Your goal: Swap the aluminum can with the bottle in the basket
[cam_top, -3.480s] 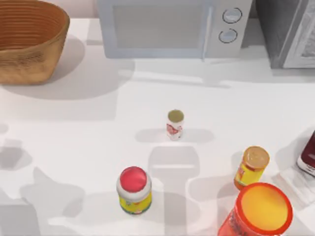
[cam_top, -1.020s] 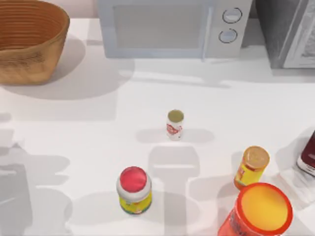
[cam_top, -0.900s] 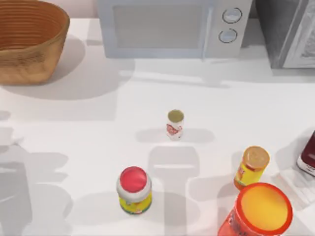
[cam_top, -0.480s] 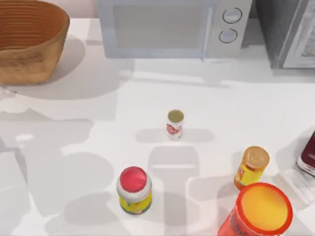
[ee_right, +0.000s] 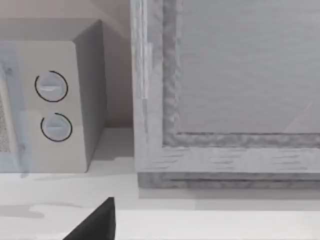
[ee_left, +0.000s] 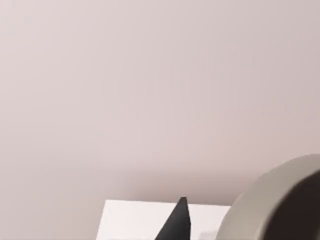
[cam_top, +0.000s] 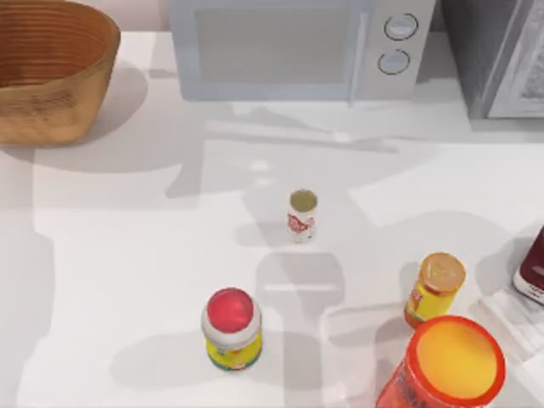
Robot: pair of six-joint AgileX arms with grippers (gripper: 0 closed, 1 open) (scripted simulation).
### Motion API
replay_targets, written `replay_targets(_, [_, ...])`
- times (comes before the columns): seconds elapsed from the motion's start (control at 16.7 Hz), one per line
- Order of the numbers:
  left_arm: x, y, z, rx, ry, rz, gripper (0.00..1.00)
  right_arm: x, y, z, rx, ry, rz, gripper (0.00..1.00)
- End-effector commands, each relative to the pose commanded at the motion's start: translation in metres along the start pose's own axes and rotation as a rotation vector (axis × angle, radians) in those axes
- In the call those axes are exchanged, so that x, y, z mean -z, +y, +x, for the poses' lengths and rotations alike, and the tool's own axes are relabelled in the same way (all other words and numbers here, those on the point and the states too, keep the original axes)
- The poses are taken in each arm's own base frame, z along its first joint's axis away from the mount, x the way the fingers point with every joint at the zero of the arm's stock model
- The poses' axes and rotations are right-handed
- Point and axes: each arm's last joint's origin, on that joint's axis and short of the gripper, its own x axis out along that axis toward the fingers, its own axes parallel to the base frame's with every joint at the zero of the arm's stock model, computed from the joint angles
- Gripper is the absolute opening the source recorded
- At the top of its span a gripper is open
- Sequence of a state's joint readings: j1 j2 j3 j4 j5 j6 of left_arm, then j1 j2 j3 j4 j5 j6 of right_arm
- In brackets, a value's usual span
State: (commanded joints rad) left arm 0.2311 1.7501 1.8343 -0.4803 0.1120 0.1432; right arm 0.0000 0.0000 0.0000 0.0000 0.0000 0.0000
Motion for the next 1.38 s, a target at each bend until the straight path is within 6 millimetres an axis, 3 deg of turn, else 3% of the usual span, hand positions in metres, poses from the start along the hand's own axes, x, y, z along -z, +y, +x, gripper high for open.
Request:
replay_targets(0.12, [-0.02,-0.013,-0.002,0.026,0.029,-0.007,0.0,0.0,0.0,0.0,0.0,0.0,0.0,1.0])
replay_targets(0.3, [-0.027,-0.036,0.008,0.078,0.126,-0.011,0.0,0.0,0.0,0.0,0.0,0.0,0.0,1.0])
replay_targets(0.6, [-0.009,-0.061,0.036,0.134,0.298,-0.005,0.0,0.0,0.0,0.0,0.0,0.0,0.0,1.0])
replay_targets(0.9, [-0.007,-0.059,0.039,0.131,0.304,-0.006,0.0,0.0,0.0,0.0,0.0,0.0,0.0,1.0])
replay_targets(1.38, [0.031,-0.069,0.086,0.134,0.297,-0.006,0.0,0.0,0.0,0.0,0.0,0.0,0.0,1.0])
